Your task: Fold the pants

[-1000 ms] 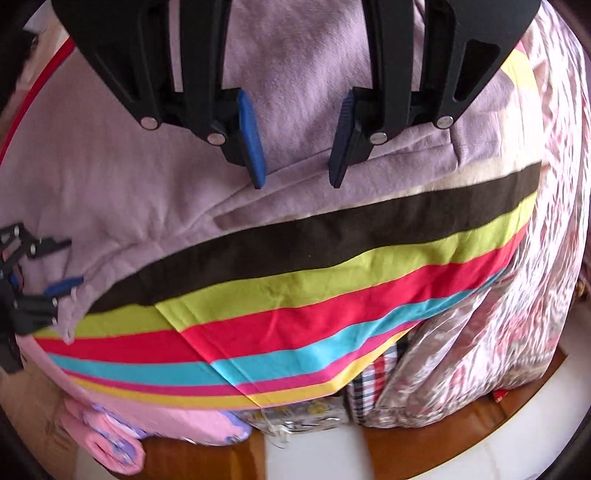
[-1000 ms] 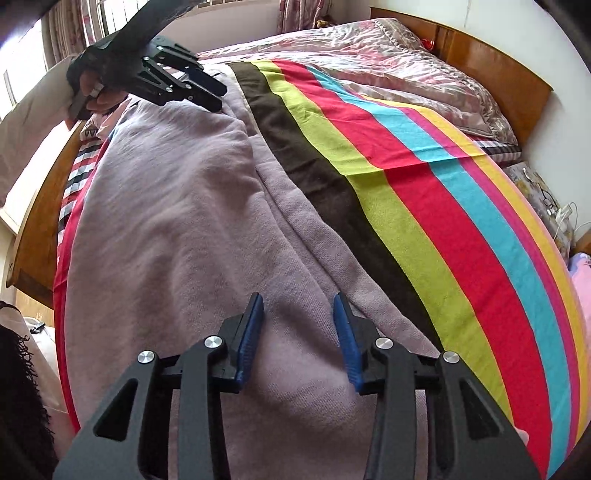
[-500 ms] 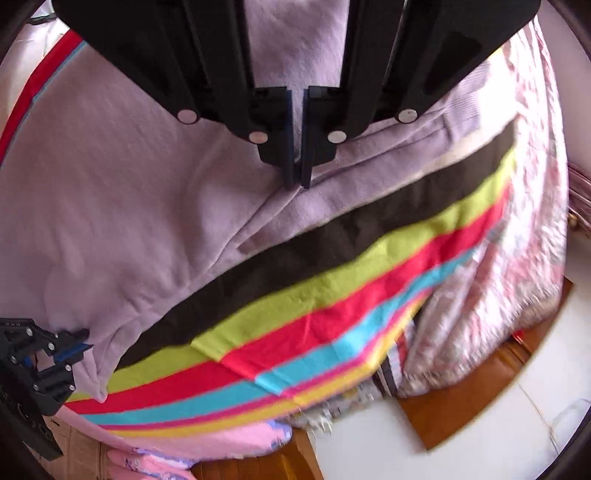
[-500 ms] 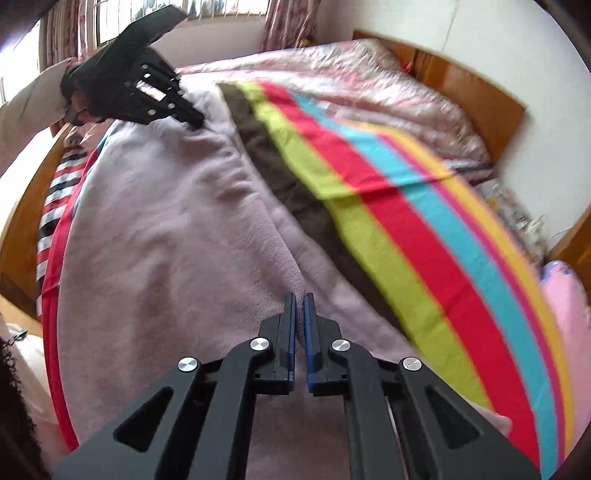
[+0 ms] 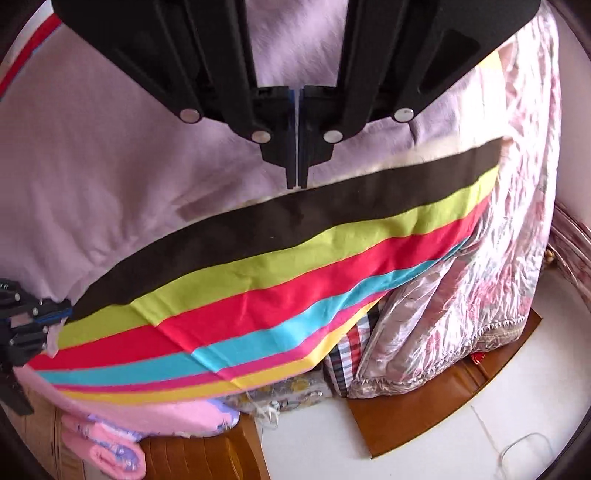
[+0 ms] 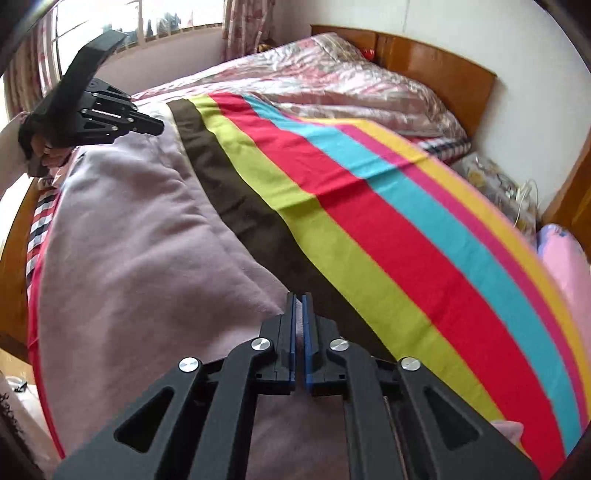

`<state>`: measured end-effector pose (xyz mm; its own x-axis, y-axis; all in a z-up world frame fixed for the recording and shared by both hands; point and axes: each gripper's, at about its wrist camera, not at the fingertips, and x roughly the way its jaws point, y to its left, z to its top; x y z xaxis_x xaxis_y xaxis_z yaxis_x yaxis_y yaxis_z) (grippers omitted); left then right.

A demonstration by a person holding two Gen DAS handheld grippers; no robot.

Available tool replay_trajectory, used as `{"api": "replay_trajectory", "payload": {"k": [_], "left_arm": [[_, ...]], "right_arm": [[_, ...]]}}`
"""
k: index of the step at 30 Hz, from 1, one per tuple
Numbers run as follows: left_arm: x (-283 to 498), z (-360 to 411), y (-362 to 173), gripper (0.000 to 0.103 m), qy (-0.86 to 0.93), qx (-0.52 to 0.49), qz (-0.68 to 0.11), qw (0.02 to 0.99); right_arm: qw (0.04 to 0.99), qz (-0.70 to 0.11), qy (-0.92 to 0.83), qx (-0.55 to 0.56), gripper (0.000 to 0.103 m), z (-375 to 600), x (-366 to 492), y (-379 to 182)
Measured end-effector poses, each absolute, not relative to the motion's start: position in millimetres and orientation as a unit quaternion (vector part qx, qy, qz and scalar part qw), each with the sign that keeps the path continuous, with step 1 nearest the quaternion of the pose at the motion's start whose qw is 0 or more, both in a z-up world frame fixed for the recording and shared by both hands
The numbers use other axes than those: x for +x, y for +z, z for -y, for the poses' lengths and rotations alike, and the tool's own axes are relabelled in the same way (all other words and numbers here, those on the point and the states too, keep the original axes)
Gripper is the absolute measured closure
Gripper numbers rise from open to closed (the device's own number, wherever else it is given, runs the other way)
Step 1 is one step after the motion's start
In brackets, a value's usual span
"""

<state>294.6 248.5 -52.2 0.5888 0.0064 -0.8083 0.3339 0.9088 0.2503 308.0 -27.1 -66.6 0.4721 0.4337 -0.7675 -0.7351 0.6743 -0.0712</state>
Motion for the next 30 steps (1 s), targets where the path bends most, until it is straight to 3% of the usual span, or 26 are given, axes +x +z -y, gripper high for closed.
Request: {"api": "replay_trajectory", "payload": {"k": [1, 2, 3, 4, 5, 8, 12, 16, 18, 22, 26, 28, 29, 30], "left_arm": [[292.3, -254.4, -47.1, 0.093, -0.094, 0.172, -0.44, 0.876], [288.8, -262.6, -40.2, 0.069, -0.093, 0.145, -0.434, 0.884], [283.5, -269.8, -32.8, 0.035, -0.088, 0.119, -0.422, 0.894], [274.6, -281.0, -20.9, 0.023, -0.071, 0.088, -0.395, 0.911], [264.7, -293.6, -11.0, 0.014, -0.051, 0.056, -0.368, 0.927], [232.9, -332.9, 5.7, 0.012, 0.027, -0.052, -0.326, 0.943], [160.0, -383.2, 2.2, 0.011, 0.132, -0.183, -0.272, 0.935], [121.3, -416.7, -21.9, 0.013, 0.171, -0.239, -0.285, 0.912], [114.3, -427.4, -34.5, 0.019, 0.171, -0.259, -0.298, 0.903], [111.4, -436.1, -52.3, 0.028, 0.132, -0.308, -0.293, 0.895], [129.2, -430.0, -68.8, 0.03, 0.13, -0.317, -0.309, 0.887], [135.5, -427.2, -78.6, 0.041, 0.139, -0.323, -0.32, 0.88], [137.8, -426.3, -83.4, 0.053, 0.137, -0.332, -0.322, 0.876], [138.9, -426.1, -87.8, 0.073, 0.136, -0.335, -0.323, 0.875]], "right_arm": [[0.835, -0.371, 0.356, -0.195, 0.082, 26.5, 307.9, -61.2], [0.837, -0.366, 0.363, -0.184, 0.054, 25.8, 308.7, -55.3], [0.839, -0.36, 0.374, -0.163, 0.027, 23.1, 310.1, -47.9], [0.839, -0.353, 0.386, -0.146, 0.023, 18.3, 310.7, -42.0], [0.838, -0.346, 0.399, -0.139, 0.026, 10.3, 311.9, -37.9], [0.816, -0.332, 0.444, -0.159, 0.043, -44.0, 314.6, -32.5], [0.765, -0.339, 0.518, -0.176, 0.05, -126.2, 324.8, -35.7], [0.73, -0.352, 0.556, -0.186, 0.057, -187.4, 335.7, -43.9], [0.719, -0.36, 0.56, -0.199, 0.059, -208.6, 340.7, -50.6], [0.713, -0.379, 0.552, -0.209, 0.066, -219.3, 345.6, -66.9], [0.716, -0.382, 0.549, -0.2, 0.07, -210.3, 345.4, -74.1], [0.721, -0.375, 0.544, -0.209, 0.085, -209.4, 342.8, -73.5], [0.724, -0.369, 0.542, -0.213, 0.091, -208.9, 339.6, -72.5], [0.729, -0.36, 0.54, -0.218, 0.092, -207.2, 336.9, -71.2]]}}
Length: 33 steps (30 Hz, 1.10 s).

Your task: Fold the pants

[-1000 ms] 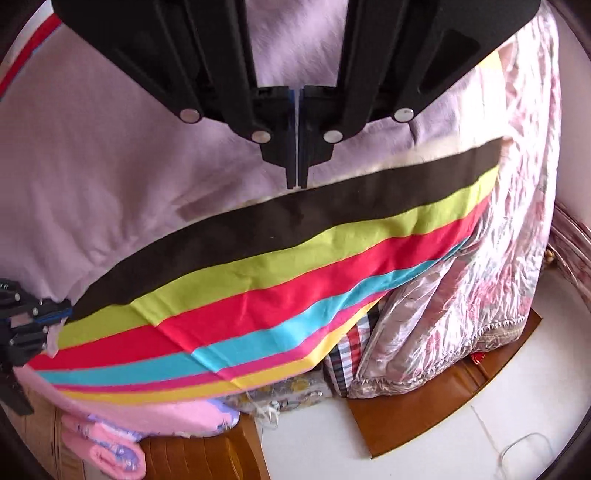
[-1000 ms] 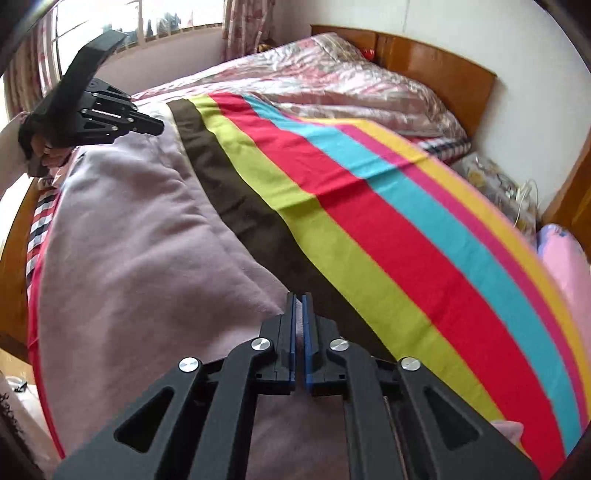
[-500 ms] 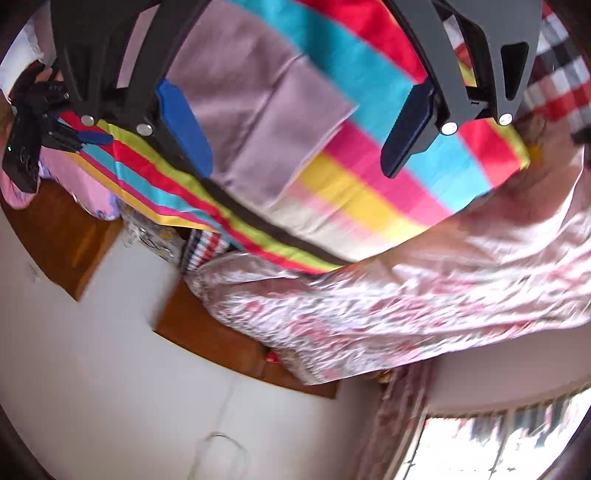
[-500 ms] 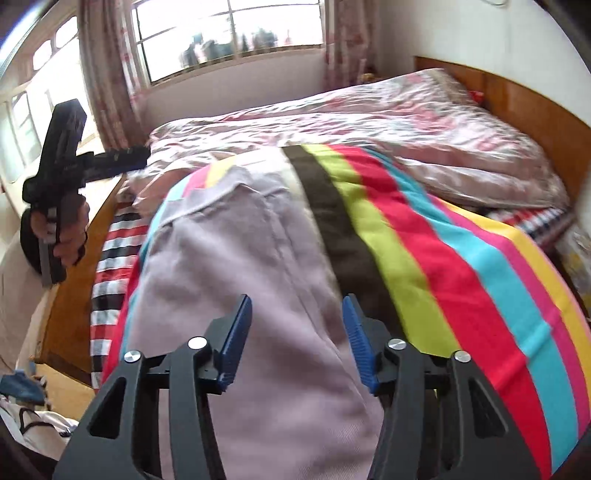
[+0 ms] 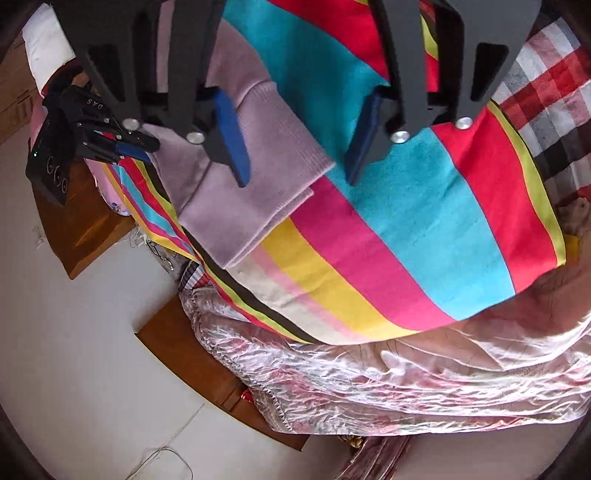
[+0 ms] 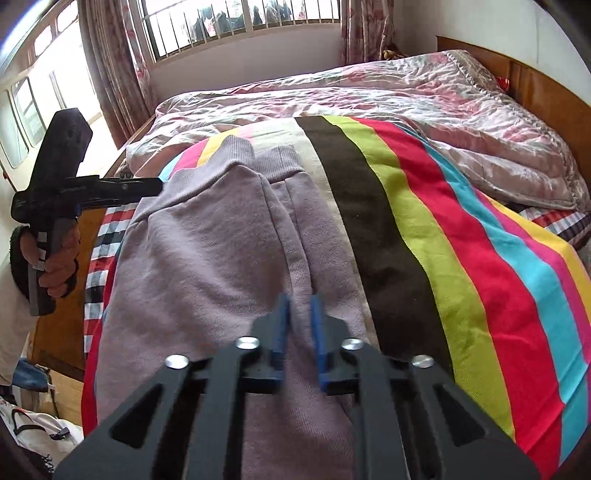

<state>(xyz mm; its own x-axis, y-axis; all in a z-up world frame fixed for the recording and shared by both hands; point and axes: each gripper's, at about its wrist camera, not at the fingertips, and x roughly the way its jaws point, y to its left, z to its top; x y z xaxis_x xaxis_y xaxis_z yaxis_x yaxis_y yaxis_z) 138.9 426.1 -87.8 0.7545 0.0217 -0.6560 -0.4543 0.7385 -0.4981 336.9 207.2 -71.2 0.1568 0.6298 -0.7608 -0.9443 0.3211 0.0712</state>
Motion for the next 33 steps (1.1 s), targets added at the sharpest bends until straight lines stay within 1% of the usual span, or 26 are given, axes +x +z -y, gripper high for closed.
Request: {"api": "replay_trajectory", "payload": {"k": [1, 2, 4, 10, 12, 13, 14, 16, 18, 19, 20, 22, 23, 24, 25, 26, 27, 29, 31, 32, 33], "left_arm": [[141.5, -423.0, -89.3, 0.086, 0.14, -0.326, -0.327, 0.876], [142.2, -418.9, -87.7, 0.097, 0.148, -0.309, -0.327, 0.881], [138.6, -411.1, -76.2, 0.098, 0.163, -0.284, -0.31, 0.893], [138.8, -382.0, -17.2, 0.098, 0.171, -0.2, -0.237, 0.935], [142.2, -380.3, -7.5, 0.098, 0.171, -0.188, -0.216, 0.943], [146.0, -381.6, -7.8, 0.098, 0.173, -0.186, -0.214, 0.943], [152.9, -384.8, -13.5, 0.098, 0.179, -0.185, -0.231, 0.938], [163.6, -394.1, -33.8, 0.098, 0.178, -0.204, -0.265, 0.925], [178.4, -405.3, -65.5, 0.097, 0.177, -0.216, -0.318, 0.906], [183.9, -408.5, -82.3, 0.096, 0.18, -0.212, -0.334, 0.901], [183.8, -409.4, -90.1, 0.093, 0.175, -0.209, -0.33, 0.904], [180.0, -411.1, -87.6, 0.091, 0.175, -0.212, -0.326, 0.905], [177.5, -412.8, -84.4, 0.086, 0.179, -0.217, -0.323, 0.904], [175.0, -414.4, -81.1, 0.082, 0.193, -0.219, -0.322, 0.901], [172.9, -416.5, -77.3, 0.082, 0.206, -0.219, -0.321, 0.898], [168.2, -417.1, -71.5, 0.077, 0.225, -0.22, -0.315, 0.895], [161.7, -415.7, -64.0, 0.064, 0.247, -0.217, -0.304, 0.894], [151.4, -404.3, -38.5, 0.055, 0.262, -0.198, -0.264, 0.907], [150.2, -384.2, -16.3, 0.047, 0.226, -0.187, -0.245, 0.924], [155.2, -372.8, -8.7, 0.037, 0.195, -0.183, -0.244, 0.932], [161.9, -362.6, -4.7, 0.029, 0.168, -0.18, -0.25, 0.937]], "right_arm": [[0.738, -0.346, 0.533, -0.226, 0.092, -206.3, 332.0, -68.3], [0.747, -0.333, 0.528, -0.228, 0.093, -204.8, 328.4, -63.8], [0.762, -0.311, 0.524, -0.22, 0.093, -199.0, 322.7, -50.4], [0.801, -0.237, 0.502, -0.223, 0.094, -187.4, 314.3, 1.2], [0.811, -0.239, 0.488, -0.218, 0.093, -186.7, 324.6, 1.4], [0.802, -0.264, 0.494, -0.21, 0.093, -189.1, 332.6, -6.6], [0.79, -0.291, 0.496, -0.212, 0.093, -194.4, 338.8, -19.9], [0.784, -0.313, 0.48, -0.236, 0.093, -204.5, 341.6, -47.4], [0.777, -0.337, 0.472, -0.246, 0.093, -213.9, 348.0, -75.4], [0.778, -0.338, 0.472, -0.24, 0.093, -213.4, 349.3, -79.0], [0.779, -0.341, 0.472, -0.232, 0.093, -212.9, 350.5, -78.7], [0.778, -0.346, 0.479, -0.213, 0.092, -209.8, 351.5, -71.0], [0.775, -0.349, 0.485, -0.207, 0.087, -207.8, 351.9, -67.6], [0.772, -0.352, 0.491, -0.198, 0.074, -204.2, 351.8, -62.2], [0.772, -0.348, 0.496, -0.19, 0.063, -200.6, 349.7, -55.1], [0.778, -0.338, 0.499, -0.178, 0.05, -192.7, 347.8, -45.7], [0.782, -0.332, 0.498, -0.174, 0.05, -186.3, 344.4, -37.0], [0.795, -0.322, 0.482, -0.177, 0.05, -168.0, 338.7, -21.3], [0.801, -0.323, 0.47, -0.181, 0.05, -142.9, 327.4, -12.8], [0.803, -0.322, 0.467, -0.182, 0.05, -131.8, 321.6, -12.4], [0.808, -0.322, 0.459, -0.184, 0.05, -110.3, 313.6, -11.8]]}}
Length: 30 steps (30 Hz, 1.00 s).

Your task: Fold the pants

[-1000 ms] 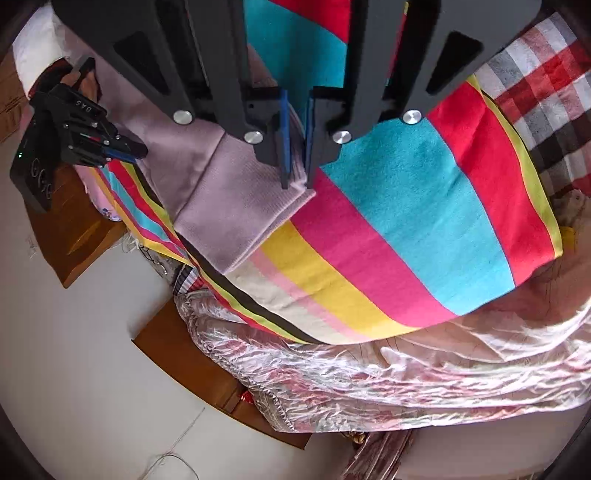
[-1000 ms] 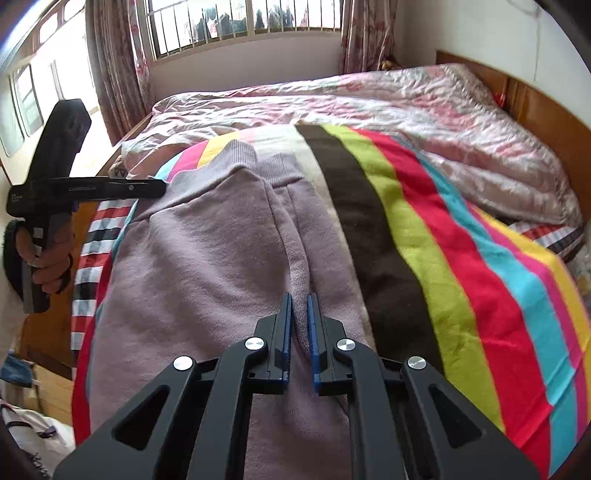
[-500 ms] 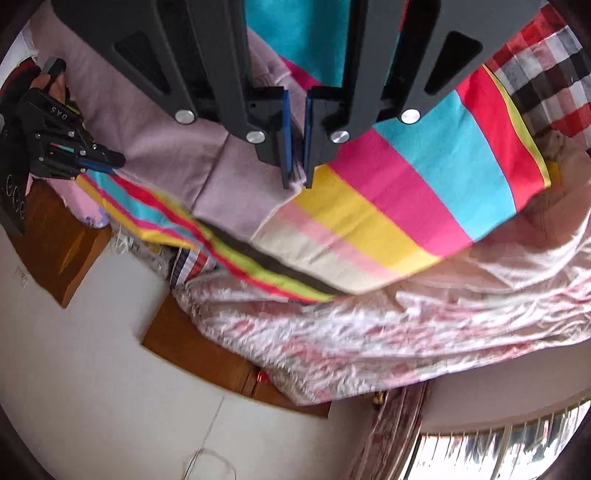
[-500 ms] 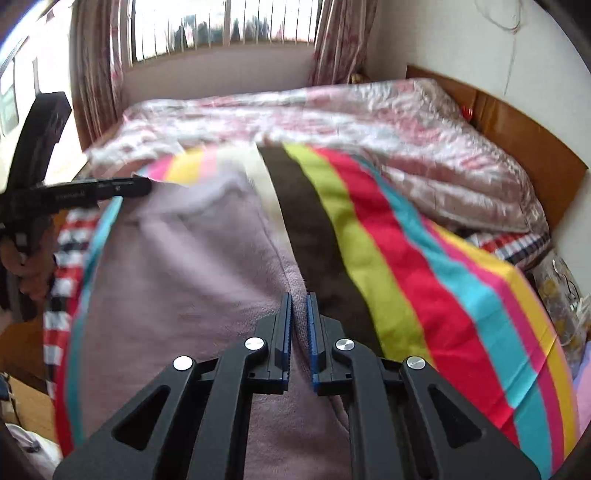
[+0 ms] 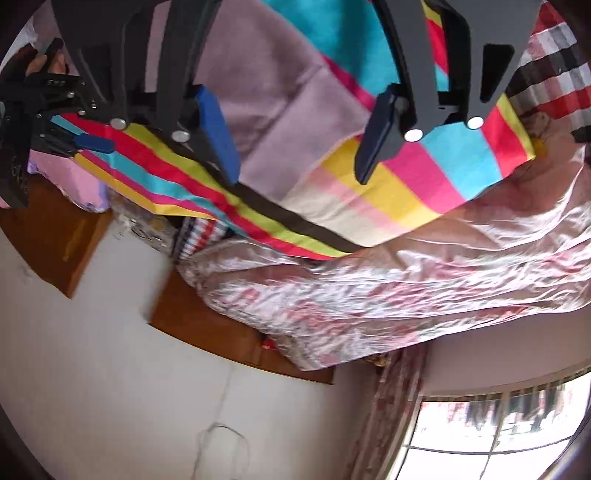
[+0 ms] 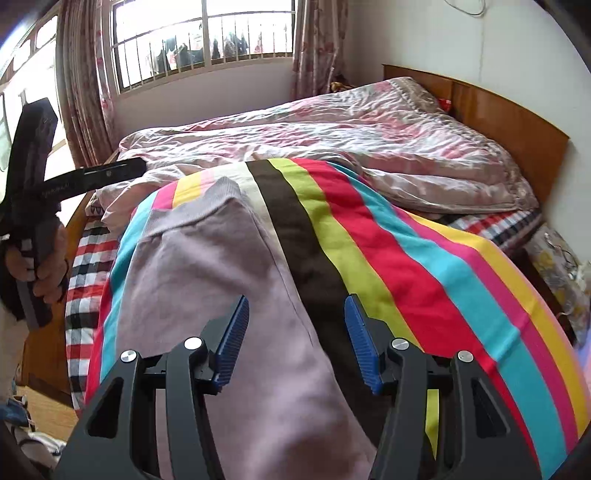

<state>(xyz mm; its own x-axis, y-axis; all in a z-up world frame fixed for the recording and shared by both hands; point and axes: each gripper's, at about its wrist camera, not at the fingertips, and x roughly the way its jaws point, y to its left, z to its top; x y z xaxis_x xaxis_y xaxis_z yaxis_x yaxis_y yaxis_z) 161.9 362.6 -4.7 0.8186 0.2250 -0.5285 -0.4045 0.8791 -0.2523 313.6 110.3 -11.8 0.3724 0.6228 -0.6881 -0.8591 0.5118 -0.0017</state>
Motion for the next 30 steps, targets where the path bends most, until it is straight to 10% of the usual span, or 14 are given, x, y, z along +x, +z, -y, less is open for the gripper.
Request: {"api": "replay_trajectory", "payload": {"k": [16, 30], "left_arm": [[242.6, -289.3, -102.2, 0.022, 0.096, -0.042, -0.396, 0.912], [249.8, -276.8, -108.1, 0.013, 0.116, -0.023, -0.375, 0.919]], "right_arm": [[0.876, -0.433, 0.199, -0.074, 0.05, 233.8, 348.3, -65.5], [0.776, -0.411, 0.423, -0.222, 0.063, 122.0, 339.3, -67.1]]}}
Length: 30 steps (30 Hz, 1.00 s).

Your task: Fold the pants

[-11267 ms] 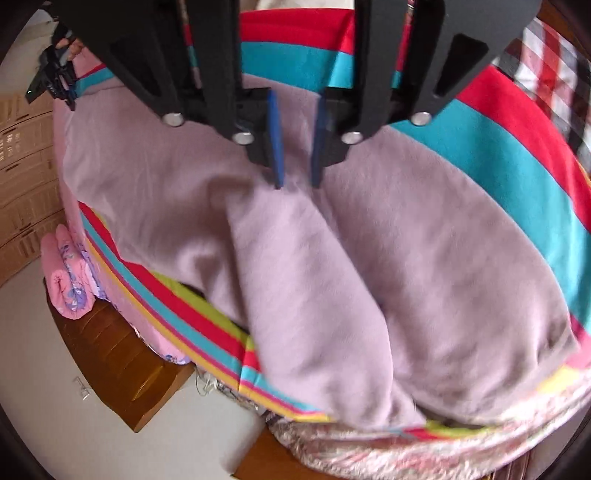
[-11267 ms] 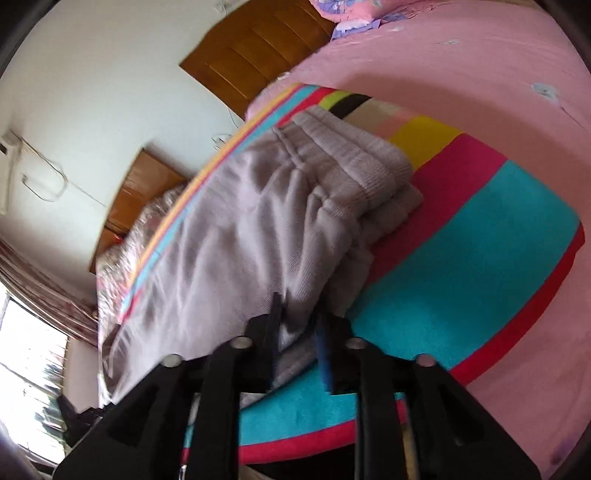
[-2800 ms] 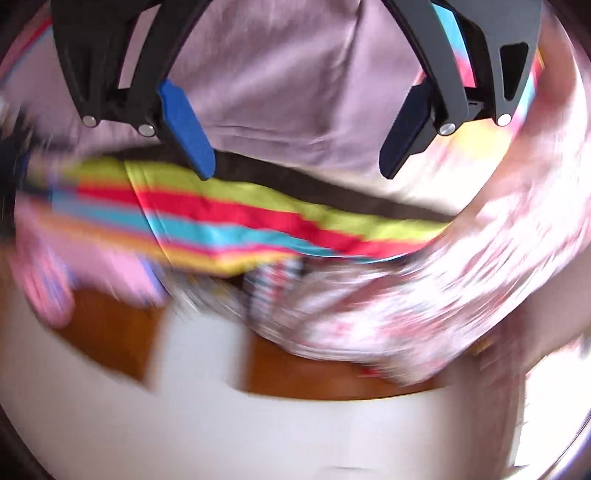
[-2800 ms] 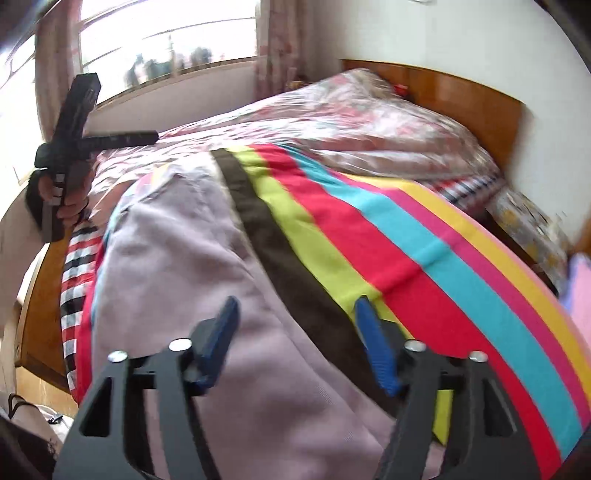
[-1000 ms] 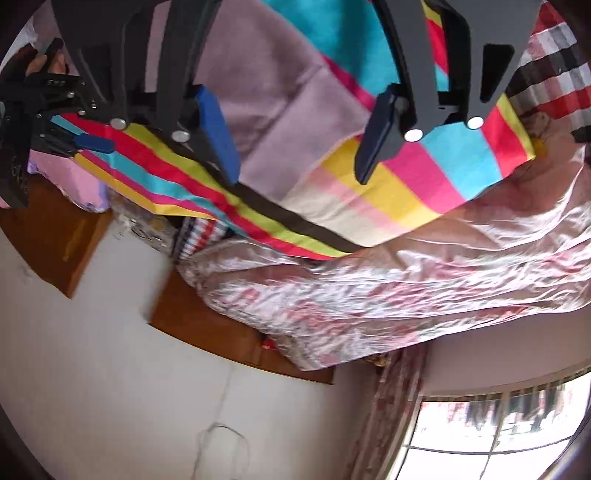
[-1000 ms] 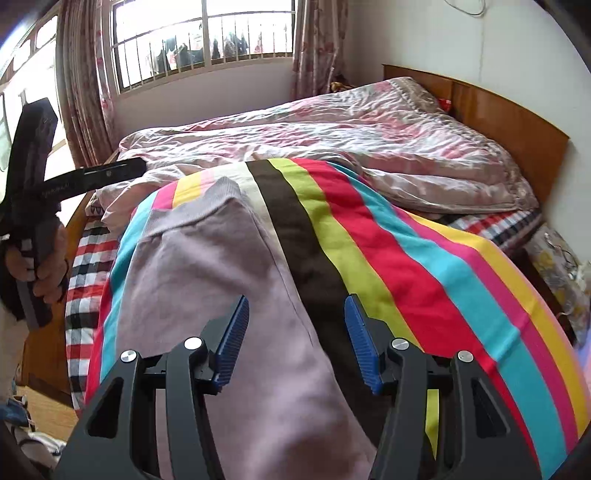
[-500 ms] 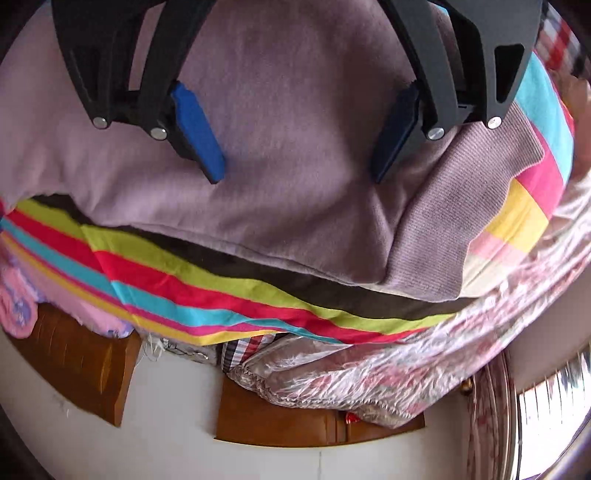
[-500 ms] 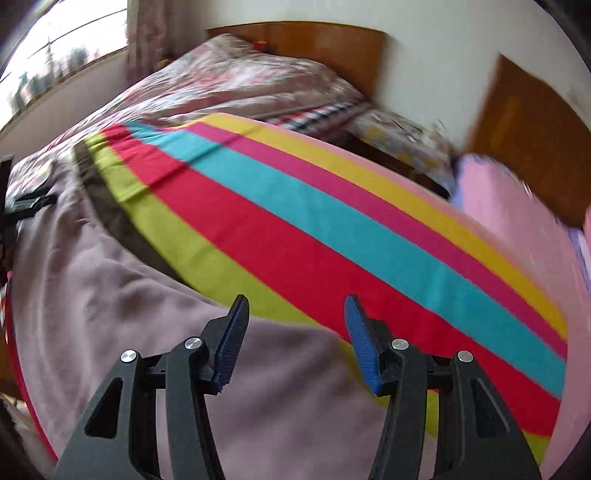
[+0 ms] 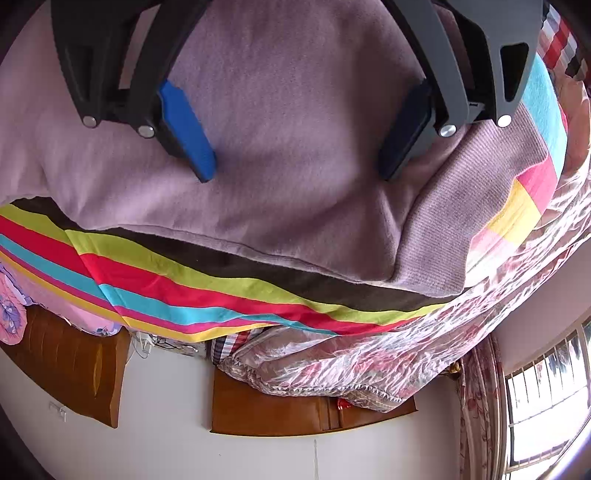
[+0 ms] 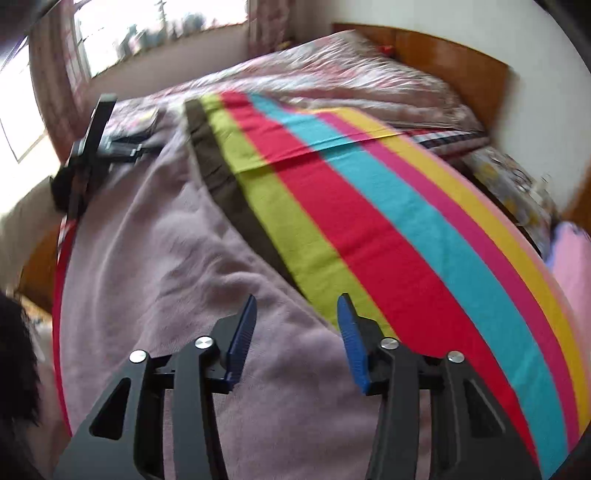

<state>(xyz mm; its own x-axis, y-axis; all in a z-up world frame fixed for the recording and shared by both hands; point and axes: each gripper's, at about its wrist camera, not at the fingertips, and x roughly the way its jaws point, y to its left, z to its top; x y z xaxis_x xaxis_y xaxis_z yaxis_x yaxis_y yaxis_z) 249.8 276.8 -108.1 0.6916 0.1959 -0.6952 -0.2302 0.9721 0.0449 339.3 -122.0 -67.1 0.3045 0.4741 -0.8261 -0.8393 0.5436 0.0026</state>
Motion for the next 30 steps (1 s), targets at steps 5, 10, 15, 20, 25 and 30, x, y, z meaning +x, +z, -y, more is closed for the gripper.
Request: {"api": "replay_trajectory", "payload": {"k": [5, 10, 15, 20, 25, 30], "left_arm": [[248.1, -277.5, -109.6, 0.012, 0.114, -0.026, -0.368, 0.922], [247.7, -277.9, -109.9, 0.01, 0.114, -0.025, -0.368, 0.922], [247.7, -278.5, -110.4, 0.009, 0.114, -0.026, -0.368, 0.922], [248.4, -278.5, -110.4, 0.009, 0.113, -0.025, -0.369, 0.922], [248.5, -278.4, -110.1, 0.009, 0.113, -0.025, -0.369, 0.922], [247.0, -279.6, -111.1, 0.009, 0.114, -0.025, -0.368, 0.923]], "right_arm": [[0.75, -0.411, 0.45, -0.258, 0.074, 113.4, 330.9, -76.2], [0.741, -0.389, 0.472, -0.278, 0.078, 101.4, 319.0, -67.6], [0.713, -0.402, 0.496, -0.29, 0.077, 82.2, 326.5, -75.5], [0.718, -0.398, 0.497, -0.281, 0.08, 82.3, 326.8, -77.3], [0.767, -0.335, 0.451, -0.309, 0.099, 86.5, 299.3, -60.5], [0.806, -0.328, 0.404, -0.281, 0.099, 99.4, 310.5, -44.8]]}}
